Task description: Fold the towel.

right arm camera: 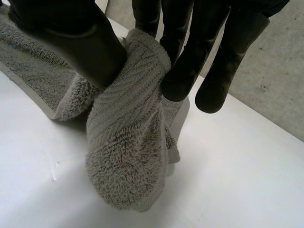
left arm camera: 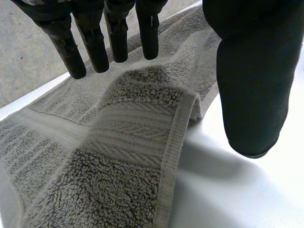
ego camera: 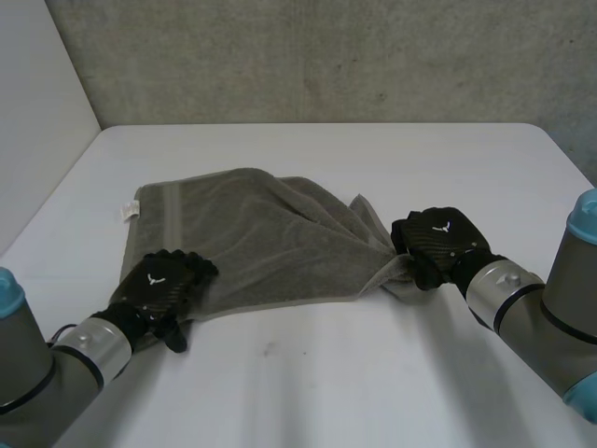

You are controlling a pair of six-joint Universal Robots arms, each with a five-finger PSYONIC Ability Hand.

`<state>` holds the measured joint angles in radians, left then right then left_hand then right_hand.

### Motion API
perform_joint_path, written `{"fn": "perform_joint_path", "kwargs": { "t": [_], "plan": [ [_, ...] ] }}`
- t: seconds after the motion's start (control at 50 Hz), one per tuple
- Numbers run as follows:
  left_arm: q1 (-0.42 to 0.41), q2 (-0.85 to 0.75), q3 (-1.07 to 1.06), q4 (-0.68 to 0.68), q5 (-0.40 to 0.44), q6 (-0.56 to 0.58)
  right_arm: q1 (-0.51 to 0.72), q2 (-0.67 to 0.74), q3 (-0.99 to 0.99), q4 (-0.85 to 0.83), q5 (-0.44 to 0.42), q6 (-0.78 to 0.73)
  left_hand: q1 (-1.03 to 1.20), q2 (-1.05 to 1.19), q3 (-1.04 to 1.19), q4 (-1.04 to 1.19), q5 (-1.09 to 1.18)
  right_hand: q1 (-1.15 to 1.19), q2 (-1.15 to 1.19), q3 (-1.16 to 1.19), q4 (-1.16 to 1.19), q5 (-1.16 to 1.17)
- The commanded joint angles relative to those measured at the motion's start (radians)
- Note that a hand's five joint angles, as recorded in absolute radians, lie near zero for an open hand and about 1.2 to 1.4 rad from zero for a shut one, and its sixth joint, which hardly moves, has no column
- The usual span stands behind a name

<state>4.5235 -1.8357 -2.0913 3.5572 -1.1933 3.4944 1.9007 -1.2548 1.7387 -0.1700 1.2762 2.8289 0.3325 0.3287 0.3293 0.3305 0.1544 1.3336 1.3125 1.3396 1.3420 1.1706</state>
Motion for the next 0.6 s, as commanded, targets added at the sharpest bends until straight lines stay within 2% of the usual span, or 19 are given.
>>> {"fn": "perform_joint_path", "kwargs": {
  "t": [0.02, 0.22, 0.38, 0.42, 0.52, 0.6],
  "plan": [
    [-0.021, -0.057, 0.034, 0.046, -0.06, 0.009, 0.0, 0.0, 0.002, 0.0, 0.0, 0.0, 0.054, 0.058, 0.057, 0.056, 0.058, 0.063, 0.084, 0.057, 0.054, 0.051],
    [-0.021, -0.109, 0.079, 0.071, -0.1, 0.011, 0.0, 0.0, 0.002, -0.002, 0.0, 0.0, 0.066, 0.07, 0.069, 0.068, 0.07, 0.063, 0.084, 0.057, 0.054, 0.051],
    [-0.021, -0.134, 0.112, 0.143, -0.158, 0.011, -0.003, 0.0, 0.002, -0.003, 0.002, 0.0, 0.251, 0.255, 0.254, 0.253, 0.255, 0.063, 0.084, 0.057, 0.054, 0.051],
    [-0.02, -0.129, 0.126, 0.17, -0.202, 0.011, -0.005, 0.0, 0.002, -0.003, 0.002, 0.0, 0.377, 0.38, 0.38, 0.379, 0.38, 0.063, 0.084, 0.057, 0.054, 0.051],
    [-0.009, -0.105, 0.134, 0.218, -0.278, 0.011, -0.009, -0.003, 0.001, -0.003, 0.002, 0.0, 0.406, 0.41, 0.41, 0.409, 0.41, 0.063, 0.084, 0.057, 0.054, 0.051],
    [-0.008, -0.082, 0.122, 0.23, -0.298, 0.011, -0.011, -0.003, -0.001, -0.002, 0.002, -0.002, 0.406, 0.41, 0.41, 0.409, 0.41, 0.063, 0.084, 0.057, 0.054, 0.051]
  ]
}}
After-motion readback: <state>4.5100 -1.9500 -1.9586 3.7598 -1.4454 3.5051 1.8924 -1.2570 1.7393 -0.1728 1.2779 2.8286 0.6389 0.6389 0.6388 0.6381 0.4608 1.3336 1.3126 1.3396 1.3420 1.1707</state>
